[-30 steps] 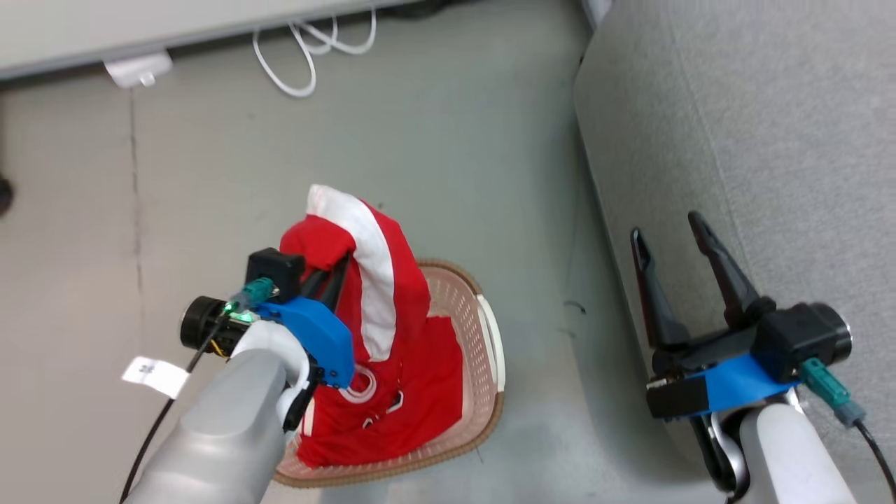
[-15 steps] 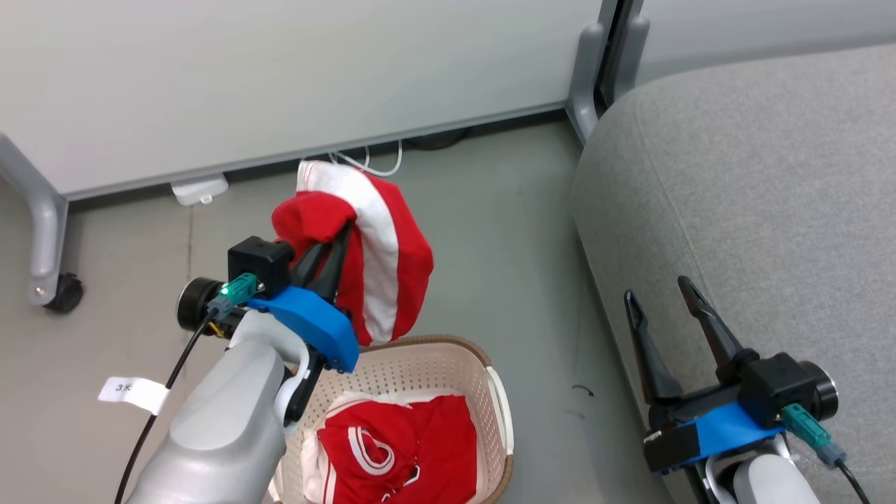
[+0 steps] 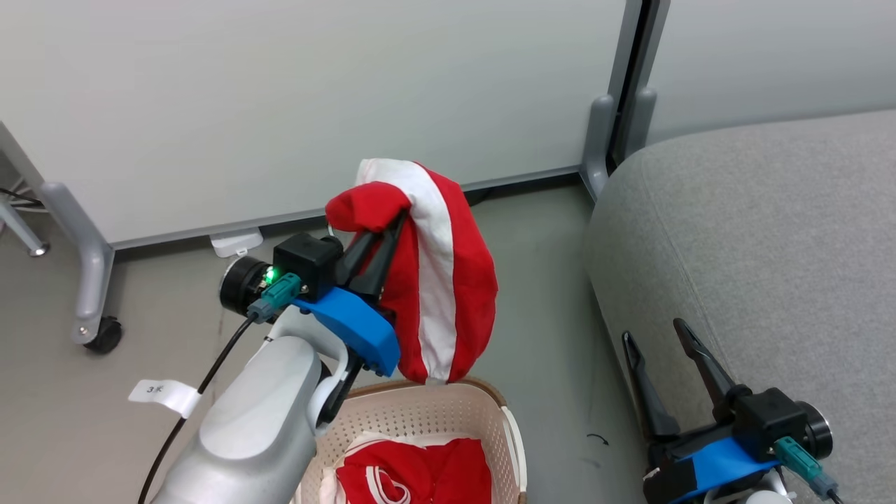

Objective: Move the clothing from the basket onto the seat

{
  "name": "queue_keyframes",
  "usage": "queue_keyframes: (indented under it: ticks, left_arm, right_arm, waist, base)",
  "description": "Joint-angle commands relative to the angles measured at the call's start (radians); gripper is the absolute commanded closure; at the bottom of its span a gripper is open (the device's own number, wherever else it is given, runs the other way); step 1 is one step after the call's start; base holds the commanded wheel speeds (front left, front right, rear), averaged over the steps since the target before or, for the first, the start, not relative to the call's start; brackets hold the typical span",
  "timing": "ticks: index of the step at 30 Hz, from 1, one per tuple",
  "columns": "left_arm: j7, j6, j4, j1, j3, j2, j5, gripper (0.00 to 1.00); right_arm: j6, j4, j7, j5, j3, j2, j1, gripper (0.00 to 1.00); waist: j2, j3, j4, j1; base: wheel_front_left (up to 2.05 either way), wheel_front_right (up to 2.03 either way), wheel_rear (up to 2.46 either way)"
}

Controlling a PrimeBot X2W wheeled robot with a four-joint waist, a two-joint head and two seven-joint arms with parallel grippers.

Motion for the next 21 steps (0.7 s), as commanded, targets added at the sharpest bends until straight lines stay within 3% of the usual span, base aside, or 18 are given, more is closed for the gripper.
queue_keyframes:
  ticks: [1,11,21]
  left_arm:
    - [0.010,-0.003,-0.016,0.013,-0.003,0.001,-0.008,1.00]
    - [0.068,0.012,-0.124,0.039,-0.023,0.018,-0.017,1.00]
    - [0.086,0.026,-0.165,0.049,-0.035,0.031,-0.020,1.00]
  right_arm:
    - [0.000,-0.001,-0.003,0.004,0.000,0.002,0.016,0.00]
    - [0.000,-0.025,-0.003,0.006,0.025,-0.002,-0.018,0.00]
    - [0.000,-0.043,-0.003,0.040,0.161,-0.062,-0.138,0.00]
  waist:
    - [-0.0001,-0.010,0.008,0.0001]
    - [-0.0001,-0.019,0.023,0.0001]
    - [-0.0001,-0.009,0.033,0.0001]
  base:
    - [0.00,0.00,0.00]
    - [0.00,0.00,0.00]
    - [0.00,0.00,0.00]
